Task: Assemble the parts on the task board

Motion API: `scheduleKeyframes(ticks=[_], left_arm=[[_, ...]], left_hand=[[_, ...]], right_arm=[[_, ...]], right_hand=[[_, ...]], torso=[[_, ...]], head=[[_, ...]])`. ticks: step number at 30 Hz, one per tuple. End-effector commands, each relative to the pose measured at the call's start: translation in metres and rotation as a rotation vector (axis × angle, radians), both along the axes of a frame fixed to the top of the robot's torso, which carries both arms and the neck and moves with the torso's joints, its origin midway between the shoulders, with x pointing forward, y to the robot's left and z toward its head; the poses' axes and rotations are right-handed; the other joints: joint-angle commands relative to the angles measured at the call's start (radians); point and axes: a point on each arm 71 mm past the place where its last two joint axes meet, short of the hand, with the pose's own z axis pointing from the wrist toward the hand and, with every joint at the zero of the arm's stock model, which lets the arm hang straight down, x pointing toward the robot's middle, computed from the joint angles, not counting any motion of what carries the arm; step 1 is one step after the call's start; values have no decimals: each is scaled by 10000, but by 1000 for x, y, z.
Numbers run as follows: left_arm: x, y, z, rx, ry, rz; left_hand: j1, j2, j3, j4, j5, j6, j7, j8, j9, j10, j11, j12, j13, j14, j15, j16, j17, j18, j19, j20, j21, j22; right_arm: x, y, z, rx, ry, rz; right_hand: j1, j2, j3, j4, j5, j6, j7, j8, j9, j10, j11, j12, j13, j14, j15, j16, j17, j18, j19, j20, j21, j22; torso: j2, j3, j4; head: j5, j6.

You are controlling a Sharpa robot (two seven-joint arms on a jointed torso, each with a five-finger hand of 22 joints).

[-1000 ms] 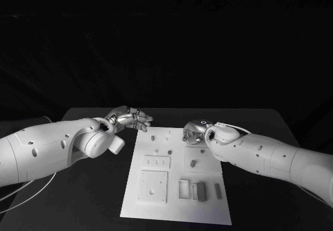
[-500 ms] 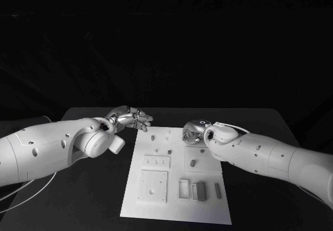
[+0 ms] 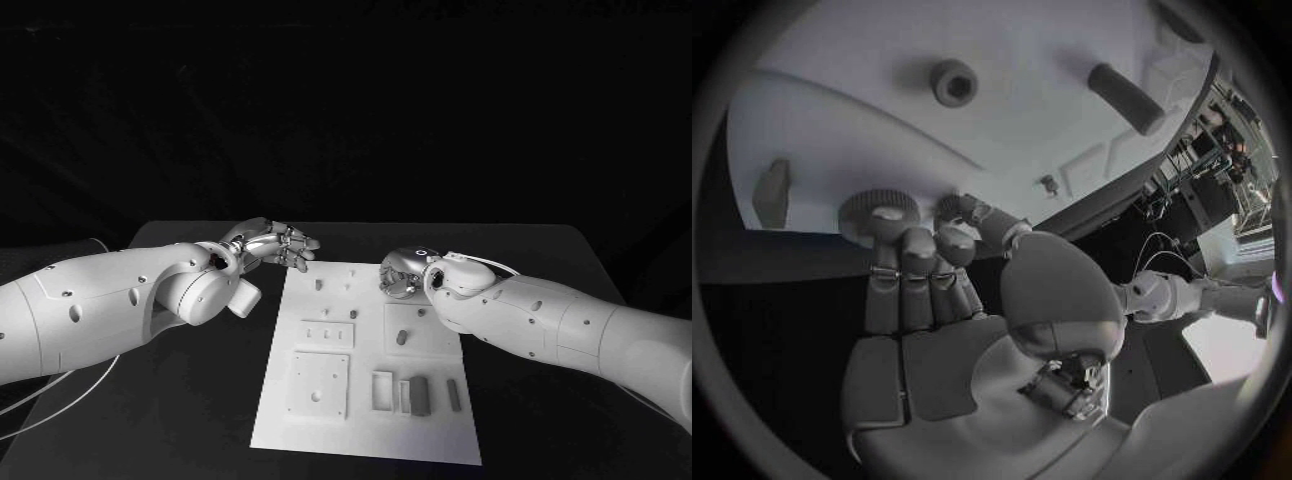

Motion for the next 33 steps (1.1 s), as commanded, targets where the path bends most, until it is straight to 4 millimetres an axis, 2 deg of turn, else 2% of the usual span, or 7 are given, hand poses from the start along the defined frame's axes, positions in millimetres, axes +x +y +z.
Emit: scheduleKeyframes(ticks=[1, 6, 12, 29, 33], left_arm=[[0, -3, 2, -84, -62, -172], [0, -3, 2, -81, -74, -165], [0, -3, 2, -76, -85, -149], [1, 1, 3, -41, -113, -37], [2, 1, 3, -33, -124, -10]], left_hand=[[17, -53, -6, 51, -1, -23, 42, -35, 19, -39, 6, -38, 16, 15, 18, 1, 12, -57, 5, -76, -59, 10], [20, -51, -6, 50, -1, -22, 42, -40, 22, -37, 6, -39, 21, 15, 18, 0, 16, -61, 6, -80, -62, 12], [25, -47, -5, 50, -1, -19, 42, -45, 27, -36, 5, -42, 28, 17, 17, -2, 21, -67, 8, -85, -64, 15], [36, -36, -6, 47, -1, -9, 40, -59, 41, -33, 4, -51, 49, 20, 15, -8, 36, -84, 14, -101, -73, 23], [38, -37, -7, 47, -1, -5, 39, -61, 45, -32, 4, -53, 53, 20, 15, -10, 40, -88, 15, -104, -75, 25]], right_arm=[[-2, -1, -5, -363, 119, 13], [-2, -1, -4, -347, 22, 9], [-2, 1, -3, -324, -90, -1], [-7, 4, 2, -62, -445, 35], [-7, 9, 10, 46, -588, 154]], right_hand=[[27, 11, 92, 2, -33, 227, -28, 114, 82, 70, -33, 66, -8, 29, -91, 78, 19, 298, -26, -33, 63, 207], [-30, 78, 138, -20, -37, 536, -162, 288, 192, 75, -163, 70, -6, 25, -207, 96, 25, 298, -42, -36, 112, 203], [-123, 85, 140, 7, -41, 704, -230, 385, 277, 94, -229, 66, -6, 27, -268, 103, 25, 298, -53, -36, 140, 197], [-205, 19, 154, 83, -37, 792, -275, 432, 337, 114, -273, 53, -11, 36, -307, 106, 19, 298, -58, -45, 159, 189], [-211, 4, 157, 92, -38, 791, -277, 430, 341, 120, -275, 53, -11, 40, -311, 107, 18, 298, -55, -47, 163, 188]], torso=[[-7, -2, -7], [-6, -1, -16], [-12, 0, -10], [-18, -5, -9], [-18, 1, -15]], head=[[0, -20], [-5, -21], [-9, -15], [18, 35], [19, 73]])
